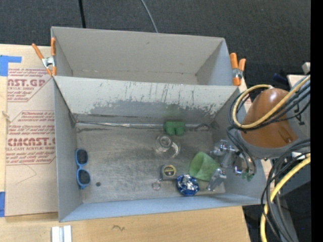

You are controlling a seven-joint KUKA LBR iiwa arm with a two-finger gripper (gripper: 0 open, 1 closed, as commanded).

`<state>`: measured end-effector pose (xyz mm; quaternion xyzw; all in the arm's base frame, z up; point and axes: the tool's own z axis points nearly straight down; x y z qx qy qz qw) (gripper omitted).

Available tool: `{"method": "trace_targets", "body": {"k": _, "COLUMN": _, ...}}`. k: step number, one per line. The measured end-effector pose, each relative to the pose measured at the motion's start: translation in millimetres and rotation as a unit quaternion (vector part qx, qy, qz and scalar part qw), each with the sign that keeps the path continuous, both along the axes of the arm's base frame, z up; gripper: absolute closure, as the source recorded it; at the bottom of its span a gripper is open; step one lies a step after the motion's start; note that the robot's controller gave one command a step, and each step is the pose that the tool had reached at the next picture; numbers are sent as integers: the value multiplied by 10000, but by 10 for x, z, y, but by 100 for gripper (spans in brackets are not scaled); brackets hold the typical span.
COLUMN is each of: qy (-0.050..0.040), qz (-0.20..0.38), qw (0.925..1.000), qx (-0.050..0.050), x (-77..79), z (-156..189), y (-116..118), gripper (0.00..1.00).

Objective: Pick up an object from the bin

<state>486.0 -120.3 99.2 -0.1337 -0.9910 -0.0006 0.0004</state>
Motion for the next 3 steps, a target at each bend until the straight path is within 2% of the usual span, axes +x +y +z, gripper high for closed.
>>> {"method": "trace_targets", "body": {"k": 1, "qy": 3, "qz": -930, "qw": 9957, "qx": 3, "x": 74, "z": -287, "y": -4, "gripper": 0}}
{"method": "trace_targets", "body": {"k": 2, "qy": 4, "qz": -925, "qw": 9957, "qx": -3, "x": 75, "z": -285, "y": 0, "gripper": 0}}
{"method": "trace_targets", "body": {"k": 3, "qy": -2, "qz": -923, "qw": 9957, "qx": -6, "x": 80, "z": -272, "y": -1, "gripper": 100}}
